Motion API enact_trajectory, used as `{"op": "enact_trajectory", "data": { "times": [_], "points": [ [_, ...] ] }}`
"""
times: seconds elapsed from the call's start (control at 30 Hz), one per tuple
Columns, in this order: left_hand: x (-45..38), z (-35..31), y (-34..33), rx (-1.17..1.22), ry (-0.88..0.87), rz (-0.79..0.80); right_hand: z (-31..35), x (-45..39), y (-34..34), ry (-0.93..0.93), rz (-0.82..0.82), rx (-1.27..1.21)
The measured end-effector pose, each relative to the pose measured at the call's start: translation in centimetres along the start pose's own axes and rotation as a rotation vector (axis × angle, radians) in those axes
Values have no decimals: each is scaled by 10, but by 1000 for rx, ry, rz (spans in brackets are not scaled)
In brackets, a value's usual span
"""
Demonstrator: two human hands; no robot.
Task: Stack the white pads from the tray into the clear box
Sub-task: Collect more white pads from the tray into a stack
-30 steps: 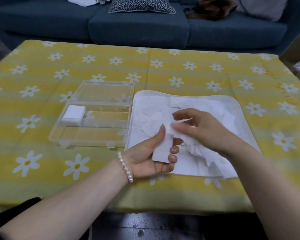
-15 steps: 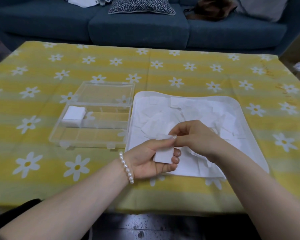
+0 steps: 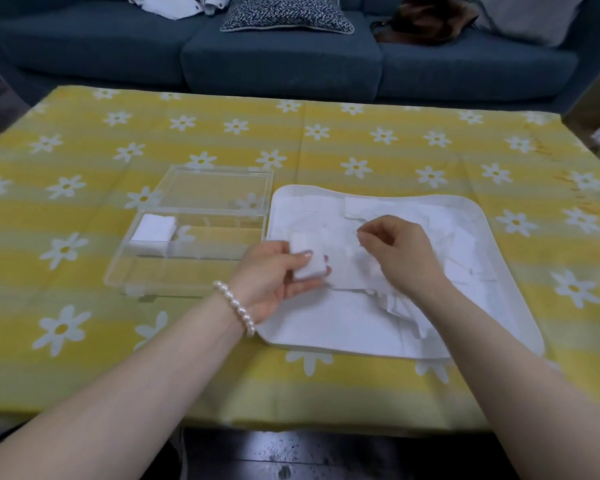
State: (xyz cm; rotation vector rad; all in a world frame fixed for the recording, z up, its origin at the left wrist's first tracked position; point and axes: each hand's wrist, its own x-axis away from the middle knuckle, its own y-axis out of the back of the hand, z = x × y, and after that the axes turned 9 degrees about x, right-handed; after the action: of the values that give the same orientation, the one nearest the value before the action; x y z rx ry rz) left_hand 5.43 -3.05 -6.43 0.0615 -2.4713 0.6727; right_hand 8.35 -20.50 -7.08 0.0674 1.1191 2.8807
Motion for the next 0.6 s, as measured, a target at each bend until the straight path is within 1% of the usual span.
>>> {"op": "enact_trajectory", "data": {
  "times": [0.03,0.07,0.17,0.23,0.3,0.37,0.43,0.53,0.6],
  "points": [
    [-1,-8,4,26,-33,-21,-4,-4,-6,33,-40,119],
    [-2,-14,8,25,-60,-33,-7,-7,-13,59,-40,223],
    [-1,-18,14,-36,-119,-63,-17,-10,-37,81,50,558],
    [0,-13,15,-78,-145,-57,-23,-10,-44,109,72,749],
    [0,-11,16,-93,-167,-47,-25,-9,-45,147,55,756],
    [-1,-12,17,-85,-177,-45,-25,-7,-42,216,11,681],
    [-2,-13,19,-80,-180,-44,-25,-5,-42,325,-67,636],
    [-3,-13,20,-87,-199,-53,-26,1,-49,418,-182,615],
    [-5,-12,21,-103,-217,-74,-23,4,-51,463,-181,585]
  ]
}}
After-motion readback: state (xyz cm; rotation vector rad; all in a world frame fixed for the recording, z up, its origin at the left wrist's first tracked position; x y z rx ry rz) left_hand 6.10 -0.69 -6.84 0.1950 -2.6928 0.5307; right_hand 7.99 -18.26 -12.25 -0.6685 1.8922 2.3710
